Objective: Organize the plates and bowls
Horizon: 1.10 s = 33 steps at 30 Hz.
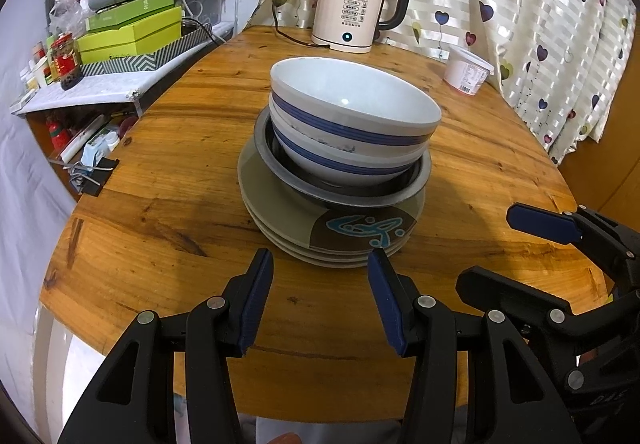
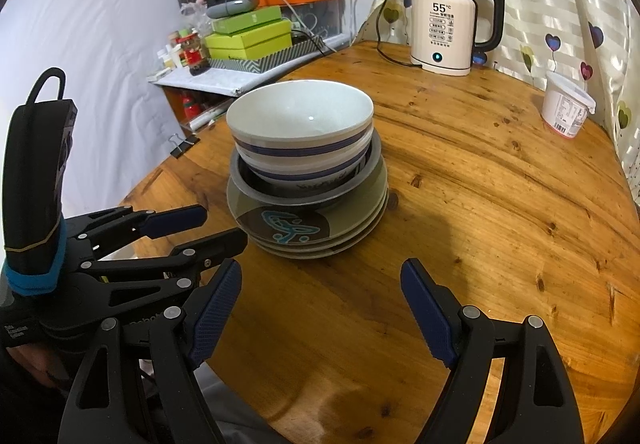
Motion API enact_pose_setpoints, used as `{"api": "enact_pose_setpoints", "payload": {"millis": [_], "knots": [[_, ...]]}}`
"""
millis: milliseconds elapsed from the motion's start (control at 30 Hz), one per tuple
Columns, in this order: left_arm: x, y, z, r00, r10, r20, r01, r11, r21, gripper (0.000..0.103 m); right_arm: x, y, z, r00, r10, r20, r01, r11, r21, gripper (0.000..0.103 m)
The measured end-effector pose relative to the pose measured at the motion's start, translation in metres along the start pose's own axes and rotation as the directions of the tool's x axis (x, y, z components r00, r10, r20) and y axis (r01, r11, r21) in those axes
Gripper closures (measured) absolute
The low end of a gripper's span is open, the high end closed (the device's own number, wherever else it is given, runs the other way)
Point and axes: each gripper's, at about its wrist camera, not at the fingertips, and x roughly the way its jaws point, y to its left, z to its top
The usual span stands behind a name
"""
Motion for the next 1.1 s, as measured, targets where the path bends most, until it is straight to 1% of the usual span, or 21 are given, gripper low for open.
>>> {"api": "enact_pose_setpoints", "payload": {"millis": [700, 1100], "knots": [[0.0078, 0.0035, 0.0037, 1.000, 0.000, -0.018, 0.000, 1.000, -0.003, 0.053, 0.0031, -0.0031, 0.0011, 1.000, 0.004, -0.011, -0.004, 1.000, -0.002, 0.020], [0.0079, 0.0036, 0.0037, 1.000, 0.004, -0.016, -0.004, 1.000, -0.003, 0.053, 0.0037, -0.0030, 0.0026, 1.000, 0.003, -0.009, -0.003, 1.000, -0.003, 0.020]]}}
